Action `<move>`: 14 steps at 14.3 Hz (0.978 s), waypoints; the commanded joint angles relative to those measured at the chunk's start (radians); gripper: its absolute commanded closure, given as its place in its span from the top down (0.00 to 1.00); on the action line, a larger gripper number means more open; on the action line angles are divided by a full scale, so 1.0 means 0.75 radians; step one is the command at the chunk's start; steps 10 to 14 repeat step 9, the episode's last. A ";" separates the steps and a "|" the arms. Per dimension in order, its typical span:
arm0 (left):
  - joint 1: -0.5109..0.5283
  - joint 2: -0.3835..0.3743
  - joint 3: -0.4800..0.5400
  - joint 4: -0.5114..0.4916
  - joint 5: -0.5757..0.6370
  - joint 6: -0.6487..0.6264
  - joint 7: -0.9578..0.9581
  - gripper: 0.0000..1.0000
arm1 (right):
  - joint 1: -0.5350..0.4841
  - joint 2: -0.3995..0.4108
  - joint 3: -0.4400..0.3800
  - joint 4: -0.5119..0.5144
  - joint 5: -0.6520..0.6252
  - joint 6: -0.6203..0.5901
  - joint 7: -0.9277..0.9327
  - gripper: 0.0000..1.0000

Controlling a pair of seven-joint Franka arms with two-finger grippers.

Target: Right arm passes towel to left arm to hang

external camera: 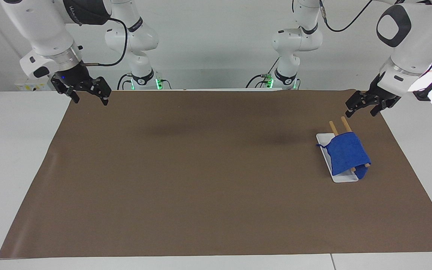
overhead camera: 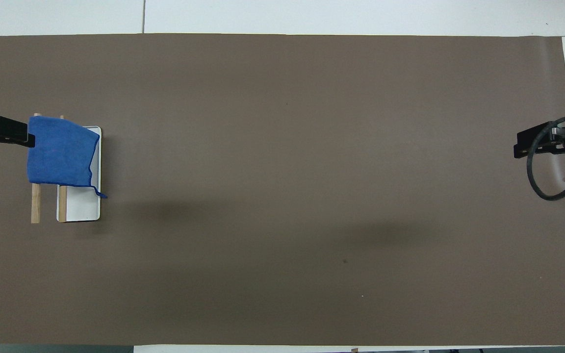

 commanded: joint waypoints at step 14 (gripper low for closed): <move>-0.016 -0.041 -0.001 -0.056 0.084 0.038 0.029 1.00 | -0.015 -0.003 0.008 0.003 0.017 0.004 -0.029 1.00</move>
